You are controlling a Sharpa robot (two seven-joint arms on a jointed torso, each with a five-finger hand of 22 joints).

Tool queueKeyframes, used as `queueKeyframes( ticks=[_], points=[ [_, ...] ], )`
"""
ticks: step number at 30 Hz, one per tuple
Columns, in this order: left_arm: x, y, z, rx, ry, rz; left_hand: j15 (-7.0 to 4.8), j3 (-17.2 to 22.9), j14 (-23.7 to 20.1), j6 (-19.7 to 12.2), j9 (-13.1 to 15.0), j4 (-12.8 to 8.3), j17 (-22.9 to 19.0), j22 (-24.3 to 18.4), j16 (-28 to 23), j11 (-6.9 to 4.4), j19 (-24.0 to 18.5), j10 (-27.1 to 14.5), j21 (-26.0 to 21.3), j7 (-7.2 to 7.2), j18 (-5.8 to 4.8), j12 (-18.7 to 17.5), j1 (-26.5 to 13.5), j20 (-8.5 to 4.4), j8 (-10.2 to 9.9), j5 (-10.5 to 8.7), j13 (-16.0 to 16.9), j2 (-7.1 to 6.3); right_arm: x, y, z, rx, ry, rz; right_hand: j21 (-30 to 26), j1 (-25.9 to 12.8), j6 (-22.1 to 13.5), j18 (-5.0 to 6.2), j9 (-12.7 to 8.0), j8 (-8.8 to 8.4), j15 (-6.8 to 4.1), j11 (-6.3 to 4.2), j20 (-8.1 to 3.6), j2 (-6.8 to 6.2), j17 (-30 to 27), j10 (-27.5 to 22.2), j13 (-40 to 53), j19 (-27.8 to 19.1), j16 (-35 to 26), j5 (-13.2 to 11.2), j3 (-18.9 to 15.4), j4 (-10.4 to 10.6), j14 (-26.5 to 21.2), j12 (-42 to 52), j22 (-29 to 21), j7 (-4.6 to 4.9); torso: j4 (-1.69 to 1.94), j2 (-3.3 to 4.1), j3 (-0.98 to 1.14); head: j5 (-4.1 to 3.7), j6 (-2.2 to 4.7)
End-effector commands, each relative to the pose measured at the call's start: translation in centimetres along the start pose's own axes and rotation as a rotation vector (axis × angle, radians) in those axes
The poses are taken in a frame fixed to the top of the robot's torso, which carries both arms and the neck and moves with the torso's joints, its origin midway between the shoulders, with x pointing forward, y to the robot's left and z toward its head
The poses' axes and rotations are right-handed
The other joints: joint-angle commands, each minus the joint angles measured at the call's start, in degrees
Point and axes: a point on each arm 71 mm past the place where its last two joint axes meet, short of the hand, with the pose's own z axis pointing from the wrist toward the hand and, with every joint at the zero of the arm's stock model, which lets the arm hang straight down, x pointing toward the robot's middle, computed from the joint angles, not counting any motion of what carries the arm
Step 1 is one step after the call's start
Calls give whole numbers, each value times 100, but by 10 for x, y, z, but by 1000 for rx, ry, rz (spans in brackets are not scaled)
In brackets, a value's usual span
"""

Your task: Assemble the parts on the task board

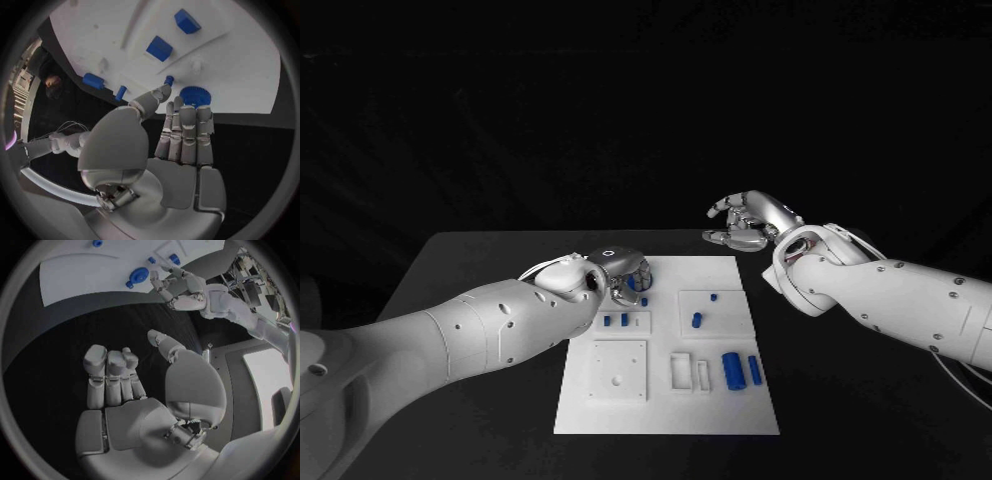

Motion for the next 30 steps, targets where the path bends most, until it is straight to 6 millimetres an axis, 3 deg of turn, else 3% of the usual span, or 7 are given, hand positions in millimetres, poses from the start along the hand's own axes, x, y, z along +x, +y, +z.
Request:
queueKeyframes(
  ticks=[1, 7, 21, 30],
  points=[
    [2, -4, 2, 17, 9, -15, 6, -14, 50, 47, -15, 40, 7, 26, 22, 14, 28, 38, 34, 9, 130, -55, -67, -118, 29, -80, -12, -21, 1, 2, 0, -13, 8, -1, -24, -36, 22, 810, -5, 2, -15, 63, 7, 21, -7, -111, -9, -9, -24, 18, -13, 25, 19, -24, 31, 20, -4, 7, -1, -9, -10],
    [5, -4, 3, 13, 20, -19, 26, -21, 58, 7, -48, 59, 11, 31, 43, 37, 33, -14, 30, 24, 136, -149, -84, -110, 2, -189, -41, -47, 1, 3, 0, -16, 7, 0, -27, -35, 21, 810, -5, 2, -16, 63, 7, 19, -9, -110, -12, -8, -26, 18, -14, 24, 21, -25, 30, 20, -4, 12, 1, -16, -24],
    [15, -6, 5, 16, 46, -25, 57, -20, 53, 7, -72, 83, 14, 37, 65, 69, 34, -64, 25, 29, 149, -244, -96, -84, 0, -234, -71, -54, 1, 3, -1, -17, 9, 1, -32, -36, 21, 810, -5, 2, -16, 62, 9, 19, -12, -109, -19, -7, -33, 18, -16, 24, 23, -29, 27, 20, -2, 6, 3, -56, -75],
    [21, -3, 6, 6, 67, -34, 53, 2, 45, 16, -100, 94, 12, 47, 80, 63, 31, -125, 23, 5, 160, -357, -75, -77, 4, -266, -135, 59, 2, 5, -1, -21, 11, 3, -35, -36, 22, 810, -5, 3, -17, 62, 10, 19, -14, -106, -24, -4, -36, 18, -17, 25, 27, -30, 26, 19, 0, 2, -2, -86, -96]
  ],
)
